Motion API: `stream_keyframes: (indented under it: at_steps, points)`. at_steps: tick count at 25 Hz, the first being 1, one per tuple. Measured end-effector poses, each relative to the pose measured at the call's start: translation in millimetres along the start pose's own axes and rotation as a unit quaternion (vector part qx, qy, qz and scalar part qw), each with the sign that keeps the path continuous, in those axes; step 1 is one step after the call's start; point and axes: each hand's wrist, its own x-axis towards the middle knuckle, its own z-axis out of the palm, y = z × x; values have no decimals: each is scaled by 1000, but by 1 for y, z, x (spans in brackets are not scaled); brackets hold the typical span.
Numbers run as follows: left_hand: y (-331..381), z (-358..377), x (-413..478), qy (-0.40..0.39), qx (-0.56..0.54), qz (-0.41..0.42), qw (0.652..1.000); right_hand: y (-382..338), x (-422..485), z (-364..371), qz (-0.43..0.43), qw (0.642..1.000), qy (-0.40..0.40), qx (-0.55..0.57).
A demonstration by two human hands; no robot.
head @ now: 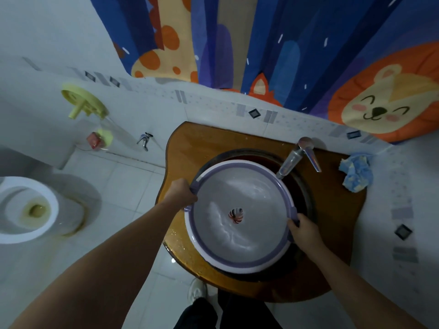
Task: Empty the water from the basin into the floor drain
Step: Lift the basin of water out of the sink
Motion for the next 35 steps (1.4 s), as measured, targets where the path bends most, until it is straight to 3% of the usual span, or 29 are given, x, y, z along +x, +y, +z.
stream_keyframes:
  at_steps: [7, 19, 27, 35]
  points:
    - [-19, -16, -17, 14, -10, -14, 1000, -22, -8, 2, 18, 999, -26, 25]
    - [-45, -62, -43, 53, -53, -34, 997, -78, -5, -7, -45, 998, -32, 27]
    - [-116, -100, -70, 81, -110, -67, 988, -143, -7, 31, -105, 993, -57, -9]
    - [-227, -156, -81, 88, -83, -67, 990, -217, -41, 124, -114, 990, -67, -47]
